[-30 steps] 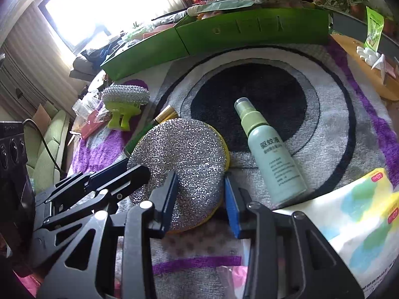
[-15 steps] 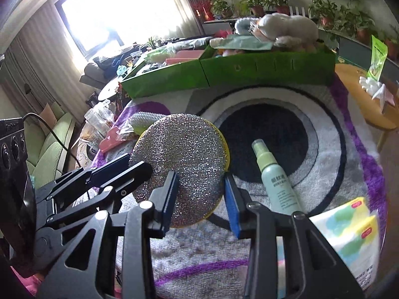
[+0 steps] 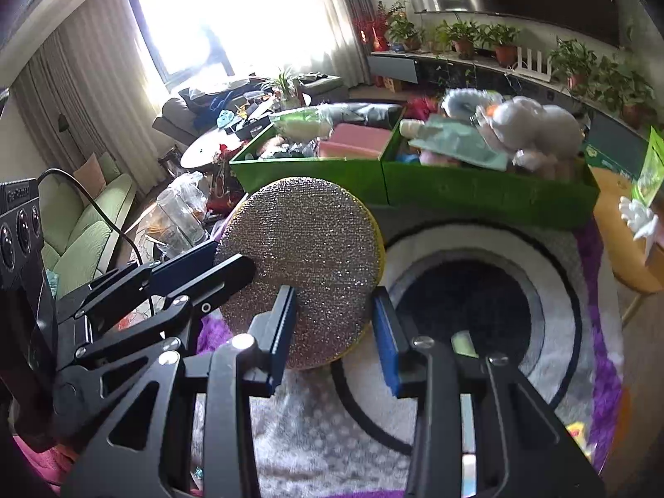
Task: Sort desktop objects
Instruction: 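Lift the sponge pad with the left gripper toward the green boxes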
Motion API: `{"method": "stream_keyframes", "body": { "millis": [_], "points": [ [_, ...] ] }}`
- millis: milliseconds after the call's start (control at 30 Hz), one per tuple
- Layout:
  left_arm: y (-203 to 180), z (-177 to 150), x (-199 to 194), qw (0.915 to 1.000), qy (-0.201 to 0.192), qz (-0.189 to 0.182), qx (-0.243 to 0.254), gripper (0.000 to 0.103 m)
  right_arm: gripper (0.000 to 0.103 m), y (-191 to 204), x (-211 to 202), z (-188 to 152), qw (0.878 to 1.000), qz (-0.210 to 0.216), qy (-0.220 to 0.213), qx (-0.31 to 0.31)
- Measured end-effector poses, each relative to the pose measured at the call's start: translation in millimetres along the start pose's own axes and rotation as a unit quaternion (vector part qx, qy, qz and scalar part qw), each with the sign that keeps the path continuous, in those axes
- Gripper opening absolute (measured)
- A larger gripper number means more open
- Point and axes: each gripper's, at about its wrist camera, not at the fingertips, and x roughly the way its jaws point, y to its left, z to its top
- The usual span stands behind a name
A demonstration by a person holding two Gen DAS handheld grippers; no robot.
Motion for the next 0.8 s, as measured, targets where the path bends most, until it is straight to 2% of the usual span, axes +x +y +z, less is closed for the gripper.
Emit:
{"method": "stream_keyframes", "body": {
  "millis": [233,800],
  "points": [
    [15.1,22.8,8.8,0.9999,-0.010,0.013,0.003,0.028,0.038,1.9,14.3,33.2,1.000,0.013,-0.002,-0.010],
    [48.7,66.1,62.1,0.9996,-0.006,0.025,0.007,0.028,0.038,-7.3,65.7,89.4,1.000,0.021,0.006,-0.002]
  ]
}}
